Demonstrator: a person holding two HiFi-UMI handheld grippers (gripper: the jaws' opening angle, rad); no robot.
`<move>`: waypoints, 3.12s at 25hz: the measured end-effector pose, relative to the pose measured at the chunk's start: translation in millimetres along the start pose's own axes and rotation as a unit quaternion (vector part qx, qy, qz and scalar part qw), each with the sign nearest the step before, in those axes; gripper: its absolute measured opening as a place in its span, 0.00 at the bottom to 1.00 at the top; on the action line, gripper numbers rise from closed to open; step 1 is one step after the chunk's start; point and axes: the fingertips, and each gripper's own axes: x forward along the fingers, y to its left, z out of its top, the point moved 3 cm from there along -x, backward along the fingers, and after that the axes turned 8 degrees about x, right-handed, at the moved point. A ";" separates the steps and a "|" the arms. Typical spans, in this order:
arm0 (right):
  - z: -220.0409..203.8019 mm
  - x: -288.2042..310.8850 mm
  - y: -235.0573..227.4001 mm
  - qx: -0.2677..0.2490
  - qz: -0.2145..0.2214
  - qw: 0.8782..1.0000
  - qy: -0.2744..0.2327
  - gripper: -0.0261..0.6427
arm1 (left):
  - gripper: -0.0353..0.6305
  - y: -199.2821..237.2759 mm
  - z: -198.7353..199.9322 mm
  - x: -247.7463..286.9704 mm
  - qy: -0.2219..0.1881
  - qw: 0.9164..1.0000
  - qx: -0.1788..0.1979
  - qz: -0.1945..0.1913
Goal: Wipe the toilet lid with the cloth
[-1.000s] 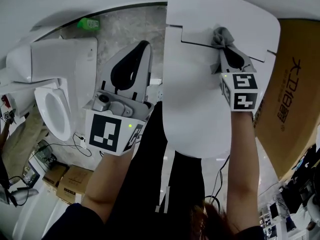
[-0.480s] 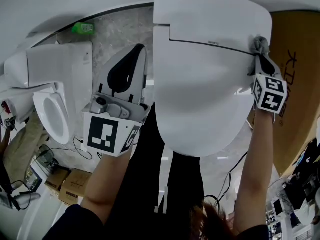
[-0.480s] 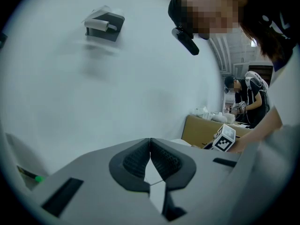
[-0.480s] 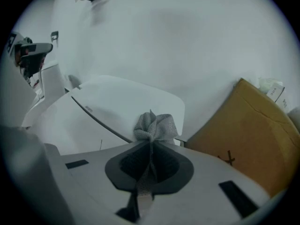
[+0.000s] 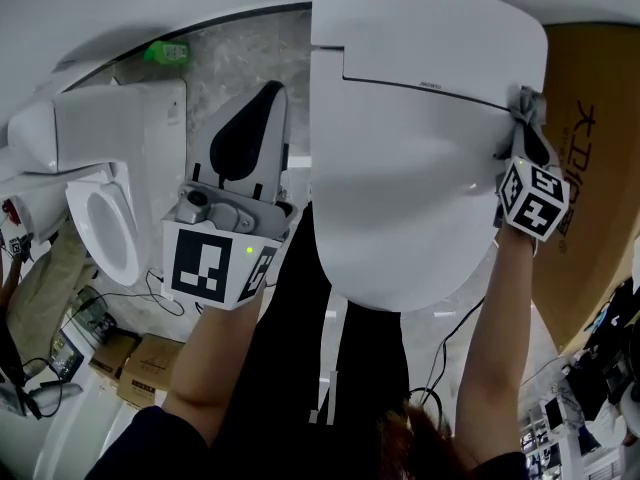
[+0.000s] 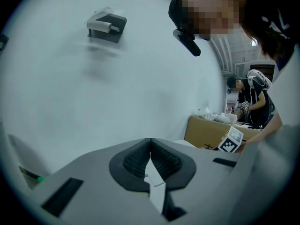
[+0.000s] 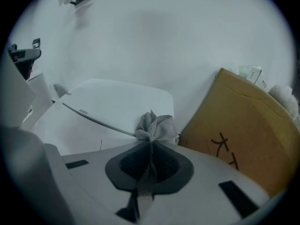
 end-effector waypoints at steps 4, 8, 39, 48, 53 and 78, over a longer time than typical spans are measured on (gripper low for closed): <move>6.3 -2.1 50.6 -0.029 0.039 0.999 -0.007 0.09 | 0.08 4.0 -0.9 -1.3 0.002 1.000 0.000 0.004; 19.1 -0.8 122.1 -0.059 0.093 0.994 -0.013 0.09 | 0.08 9.9 -1.6 -4.2 0.002 1.000 -0.001 0.008; 18.3 -25.9 334.4 -0.213 0.326 0.921 0.003 0.09 | 0.08 26.6 -10.9 -19.6 0.006 1.000 -0.004 0.026; 9.1 -24.9 248.6 -0.164 0.282 0.945 -0.011 0.09 | 0.08 23.6 -7.0 -21.6 0.002 1.000 -0.002 0.025; 7.8 -18.6 194.5 -0.131 0.240 0.962 -0.005 0.09 | 0.08 18.8 -6.6 -21.8 0.002 1.000 -0.001 0.023; -26.6 -16.5 -17.8 0.028 0.048 0.998 0.006 0.09 | 0.08 5.5 -7.5 -9.7 0.004 1.000 0.001 0.010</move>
